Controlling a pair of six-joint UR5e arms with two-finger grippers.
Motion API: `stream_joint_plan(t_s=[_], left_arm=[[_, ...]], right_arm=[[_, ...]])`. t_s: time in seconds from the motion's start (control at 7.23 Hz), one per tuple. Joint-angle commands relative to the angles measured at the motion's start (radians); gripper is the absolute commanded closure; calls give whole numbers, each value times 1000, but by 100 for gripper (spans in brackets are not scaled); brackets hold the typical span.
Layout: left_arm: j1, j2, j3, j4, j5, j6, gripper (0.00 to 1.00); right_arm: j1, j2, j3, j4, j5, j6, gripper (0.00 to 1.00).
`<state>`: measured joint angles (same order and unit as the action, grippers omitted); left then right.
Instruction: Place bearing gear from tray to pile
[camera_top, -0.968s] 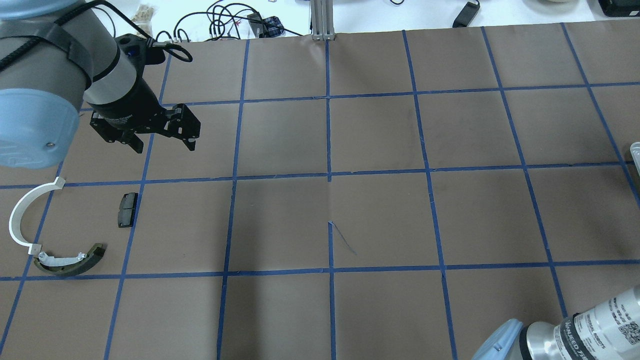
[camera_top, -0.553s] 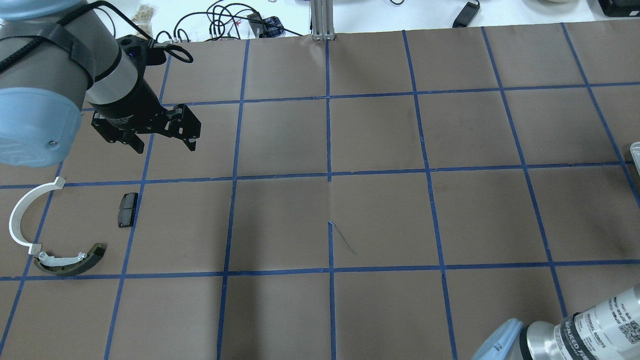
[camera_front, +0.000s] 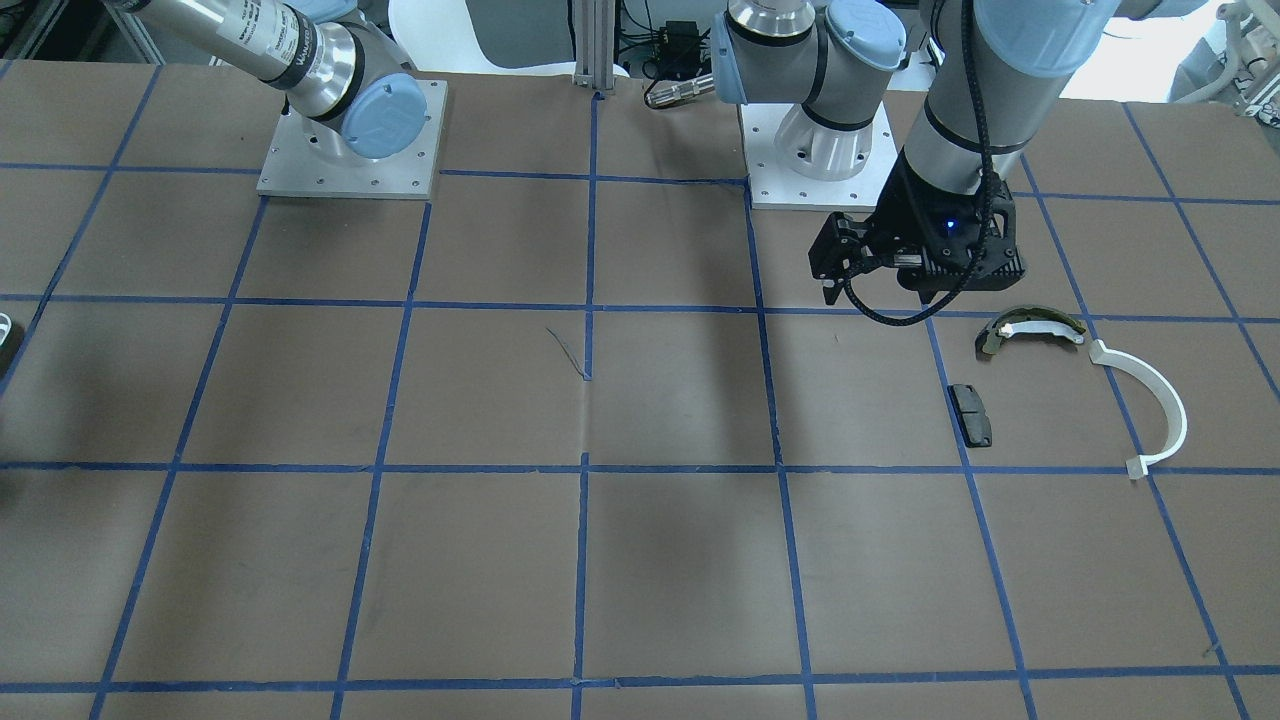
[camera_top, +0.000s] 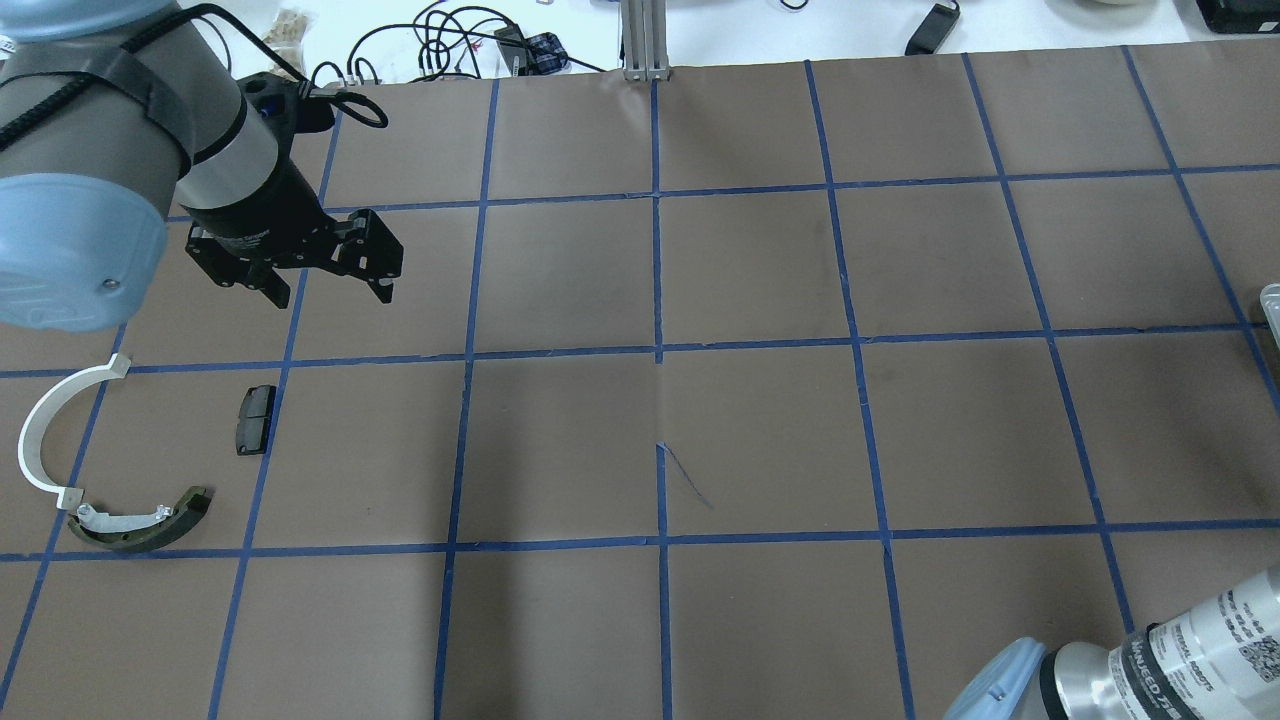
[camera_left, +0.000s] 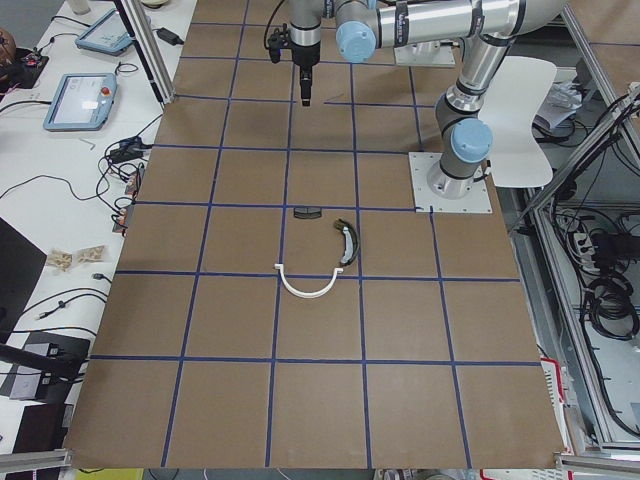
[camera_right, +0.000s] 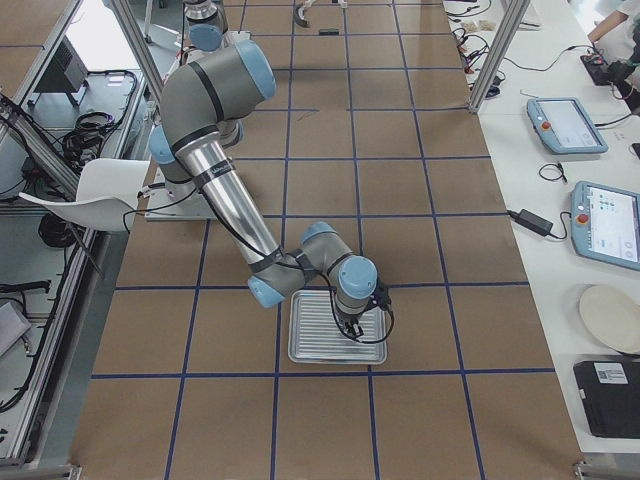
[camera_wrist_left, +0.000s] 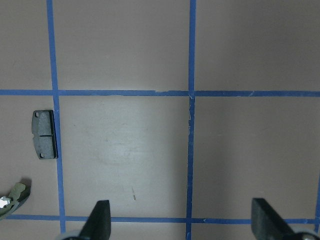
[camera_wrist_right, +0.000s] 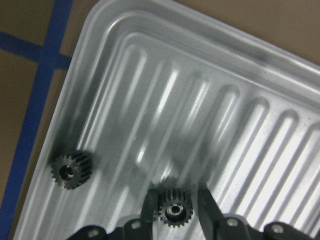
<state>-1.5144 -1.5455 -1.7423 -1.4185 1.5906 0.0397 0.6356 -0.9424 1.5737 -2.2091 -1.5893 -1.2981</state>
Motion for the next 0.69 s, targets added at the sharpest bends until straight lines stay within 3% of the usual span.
stream_joint_plan(t_s=[0.0, 0.14, 0.41, 0.55], left_arm=[[0, -1, 1, 13, -1, 0, 0], [0, -1, 1, 15, 0, 0, 0], [0, -1, 3, 15, 0, -1, 0], [-1, -1, 0, 15, 0, 0, 0]], right_arm=[[2, -1, 0, 8, -4, 6, 77], [6, -6, -1, 11, -35, 8, 85], [45, -91, 8, 15, -26, 44, 89], [123, -114, 12, 46, -26, 133, 91]])
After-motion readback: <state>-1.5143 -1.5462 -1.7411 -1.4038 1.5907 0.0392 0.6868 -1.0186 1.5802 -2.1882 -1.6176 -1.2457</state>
